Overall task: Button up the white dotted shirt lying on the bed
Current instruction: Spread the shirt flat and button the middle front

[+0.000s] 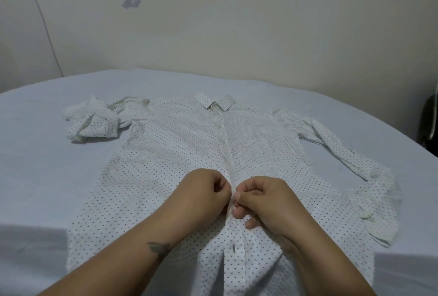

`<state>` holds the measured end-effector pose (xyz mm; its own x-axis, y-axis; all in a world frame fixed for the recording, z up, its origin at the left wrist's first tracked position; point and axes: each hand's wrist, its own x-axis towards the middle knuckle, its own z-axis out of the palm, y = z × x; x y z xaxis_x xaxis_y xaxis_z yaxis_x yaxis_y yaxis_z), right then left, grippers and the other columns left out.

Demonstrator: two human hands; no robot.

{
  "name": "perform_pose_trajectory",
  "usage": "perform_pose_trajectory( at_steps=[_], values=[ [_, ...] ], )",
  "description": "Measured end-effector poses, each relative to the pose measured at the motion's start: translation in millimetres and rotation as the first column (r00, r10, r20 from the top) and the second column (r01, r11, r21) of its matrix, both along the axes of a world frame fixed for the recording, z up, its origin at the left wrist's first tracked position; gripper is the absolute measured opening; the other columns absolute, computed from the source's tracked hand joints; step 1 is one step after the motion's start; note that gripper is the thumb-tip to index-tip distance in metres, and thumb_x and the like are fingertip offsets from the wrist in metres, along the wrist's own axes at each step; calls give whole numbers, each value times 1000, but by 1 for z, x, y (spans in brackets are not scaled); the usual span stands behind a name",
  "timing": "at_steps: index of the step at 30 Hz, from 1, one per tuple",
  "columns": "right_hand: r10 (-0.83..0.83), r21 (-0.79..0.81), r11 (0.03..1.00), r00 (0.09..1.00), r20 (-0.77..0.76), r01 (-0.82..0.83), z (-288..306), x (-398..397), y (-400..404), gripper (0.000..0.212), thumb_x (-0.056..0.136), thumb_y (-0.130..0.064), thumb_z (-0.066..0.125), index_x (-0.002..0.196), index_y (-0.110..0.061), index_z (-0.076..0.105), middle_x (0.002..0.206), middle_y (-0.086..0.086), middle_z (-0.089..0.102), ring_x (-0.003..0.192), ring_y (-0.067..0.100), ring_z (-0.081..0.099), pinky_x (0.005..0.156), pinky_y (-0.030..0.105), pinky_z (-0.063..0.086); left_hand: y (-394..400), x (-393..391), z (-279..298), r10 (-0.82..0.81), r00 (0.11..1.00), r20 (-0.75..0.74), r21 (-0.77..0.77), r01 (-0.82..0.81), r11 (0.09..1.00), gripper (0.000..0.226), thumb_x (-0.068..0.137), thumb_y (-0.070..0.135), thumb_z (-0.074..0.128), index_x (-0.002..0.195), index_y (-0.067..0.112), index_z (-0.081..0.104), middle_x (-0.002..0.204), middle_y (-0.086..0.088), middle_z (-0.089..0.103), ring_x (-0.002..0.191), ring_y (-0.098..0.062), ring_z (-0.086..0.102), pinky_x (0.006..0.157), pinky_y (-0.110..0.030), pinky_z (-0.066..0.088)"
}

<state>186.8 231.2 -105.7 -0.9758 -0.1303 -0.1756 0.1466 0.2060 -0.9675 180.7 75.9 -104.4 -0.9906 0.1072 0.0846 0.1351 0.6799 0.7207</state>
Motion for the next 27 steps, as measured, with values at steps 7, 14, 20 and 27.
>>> perform_pose_trajectory(
  at_steps=[7,14,20,27],
  values=[
    [-22,187,982,996,-87,38,-3,3,-9,7,86,-7,66,81,-12,66,60,5,68,52,7,68,45,22,47,0,2,-3,54,999,4,128,-54,990,17,83,32,63,71,21,65,58,7,63,45,0,47,49,-18,39],
    [21,254,967,998,-63,-5,0,2,-10,12,92,-21,61,83,-13,64,53,4,67,32,4,50,36,18,37,2,2,-7,121,993,5,173,-120,978,9,84,24,64,78,24,57,69,8,61,56,-4,51,51,-18,37],
    [35,-155,988,978,205,-3,2,1,-8,23,93,-11,57,70,-8,60,46,1,53,36,10,44,34,19,28,-1,4,-6,75,997,19,227,-77,971,13,86,23,64,87,28,52,77,7,63,62,-5,54,54,-17,38],
    [1,-95,996,999,35,3,0,9,-5,5,91,-13,58,86,-13,59,53,-2,54,38,10,40,40,24,30,-9,14,-2,-12,1000,2,240,11,971,15,89,15,59,91,27,51,86,4,68,63,-3,61,51,-10,41]
  ],
)
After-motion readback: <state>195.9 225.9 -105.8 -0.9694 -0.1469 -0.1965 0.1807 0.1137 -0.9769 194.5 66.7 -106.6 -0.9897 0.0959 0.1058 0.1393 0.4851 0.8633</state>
